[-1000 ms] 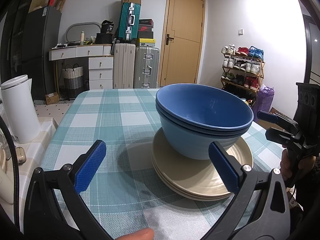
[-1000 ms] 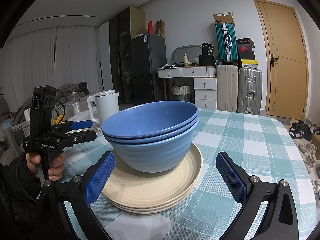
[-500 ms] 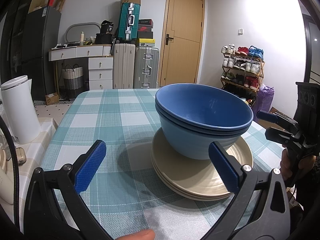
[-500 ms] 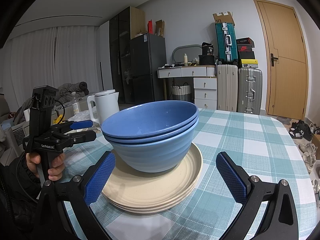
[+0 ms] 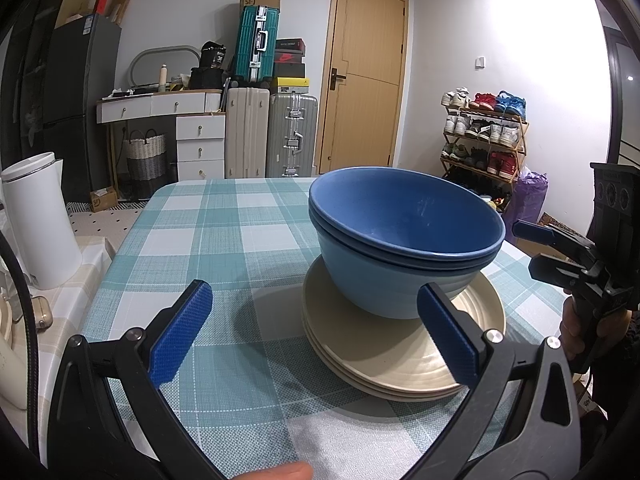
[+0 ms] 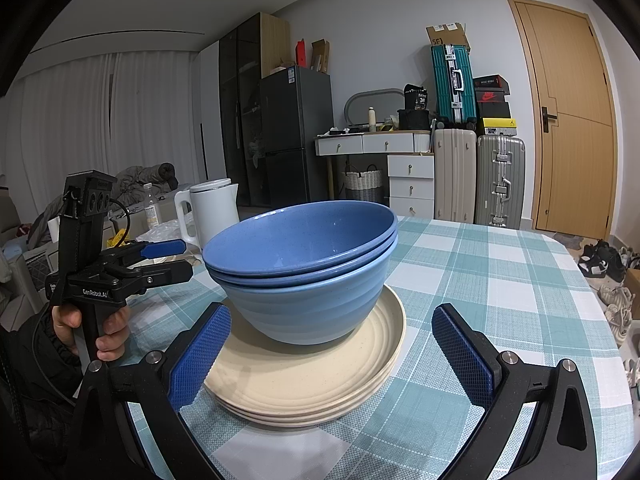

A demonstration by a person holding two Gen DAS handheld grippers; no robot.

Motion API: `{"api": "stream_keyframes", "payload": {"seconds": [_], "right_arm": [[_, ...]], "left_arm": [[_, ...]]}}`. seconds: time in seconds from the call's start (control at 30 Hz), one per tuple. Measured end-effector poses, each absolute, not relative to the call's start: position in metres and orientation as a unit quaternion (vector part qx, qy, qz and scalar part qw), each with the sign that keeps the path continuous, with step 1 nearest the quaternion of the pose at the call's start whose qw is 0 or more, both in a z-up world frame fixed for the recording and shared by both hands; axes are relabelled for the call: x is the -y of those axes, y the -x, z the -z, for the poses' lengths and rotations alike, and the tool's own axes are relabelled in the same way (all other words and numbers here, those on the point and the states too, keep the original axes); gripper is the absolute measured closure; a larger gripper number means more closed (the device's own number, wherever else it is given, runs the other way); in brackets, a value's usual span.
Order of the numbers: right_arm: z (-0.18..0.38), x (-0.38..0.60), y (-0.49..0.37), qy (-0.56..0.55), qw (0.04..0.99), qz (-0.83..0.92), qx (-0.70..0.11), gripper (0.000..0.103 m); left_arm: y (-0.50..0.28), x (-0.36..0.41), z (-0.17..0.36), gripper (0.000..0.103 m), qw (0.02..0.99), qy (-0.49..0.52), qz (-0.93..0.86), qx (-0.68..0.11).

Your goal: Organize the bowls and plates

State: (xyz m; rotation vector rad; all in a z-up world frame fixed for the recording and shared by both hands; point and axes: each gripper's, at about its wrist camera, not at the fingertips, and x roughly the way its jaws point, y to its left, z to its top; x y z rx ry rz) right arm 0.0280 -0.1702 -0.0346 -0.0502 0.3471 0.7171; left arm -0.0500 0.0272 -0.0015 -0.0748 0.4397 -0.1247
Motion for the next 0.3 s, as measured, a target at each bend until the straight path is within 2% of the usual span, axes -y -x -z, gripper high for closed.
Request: {"api": "stream_keyframes", "payload": {"seconds": [0.3], "right_arm": [[0.0343, 0.1701, -0.0281, 0.025, 0.922, -0.349, -0.169, 0.000]], "left_arm": [[0.0524, -0.0309, -0.0028, 0.001, 0.975, 0.037, 0.058, -0.212]]}}
